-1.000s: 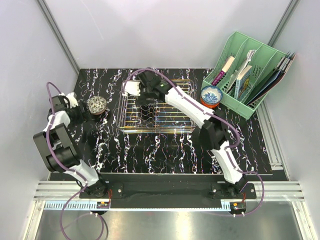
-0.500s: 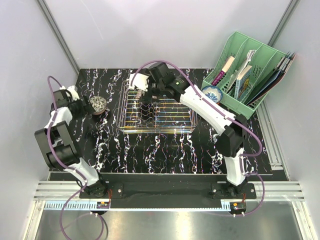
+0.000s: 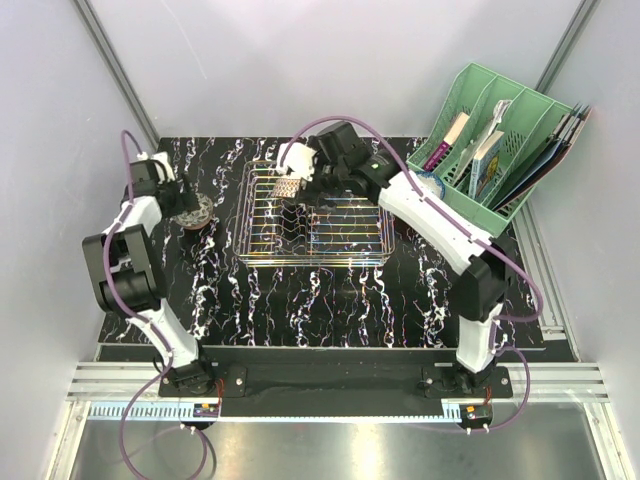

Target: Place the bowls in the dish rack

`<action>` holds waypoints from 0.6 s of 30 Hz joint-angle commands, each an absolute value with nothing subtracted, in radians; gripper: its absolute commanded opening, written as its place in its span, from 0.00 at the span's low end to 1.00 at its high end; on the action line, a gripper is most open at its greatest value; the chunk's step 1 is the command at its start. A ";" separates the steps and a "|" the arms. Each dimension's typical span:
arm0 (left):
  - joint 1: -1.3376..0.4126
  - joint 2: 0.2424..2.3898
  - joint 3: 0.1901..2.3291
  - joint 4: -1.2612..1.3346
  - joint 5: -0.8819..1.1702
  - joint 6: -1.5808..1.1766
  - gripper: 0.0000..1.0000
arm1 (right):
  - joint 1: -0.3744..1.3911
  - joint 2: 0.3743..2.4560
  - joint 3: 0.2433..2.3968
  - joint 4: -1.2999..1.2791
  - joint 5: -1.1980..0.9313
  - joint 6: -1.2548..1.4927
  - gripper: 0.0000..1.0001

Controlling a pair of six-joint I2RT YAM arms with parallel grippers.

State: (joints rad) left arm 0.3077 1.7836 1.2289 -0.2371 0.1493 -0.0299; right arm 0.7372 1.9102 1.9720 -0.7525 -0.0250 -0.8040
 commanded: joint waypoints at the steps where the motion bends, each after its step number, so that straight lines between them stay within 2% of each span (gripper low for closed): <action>1: 0.298 1.841 1.298 -0.213 0.054 -0.006 0.91 | 0.710 1.795 1.956 -0.736 -0.061 -0.755 1.00; 12: 0.296 1.888 1.353 -0.259 0.003 0.031 0.90 | 0.647 1.661 1.845 -0.741 -0.110 -0.683 1.00; 18: 0.293 1.930 1.402 -0.317 -0.014 0.041 0.84 | 0.647 1.643 1.832 -0.741 -0.120 -0.667 1.00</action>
State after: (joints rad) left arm 0.2955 1.8977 1.3331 -0.2821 0.0128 0.0235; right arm 0.6460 1.6863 1.8374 -0.7525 -0.0914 -0.6975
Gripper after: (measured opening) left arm 0.859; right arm 0.994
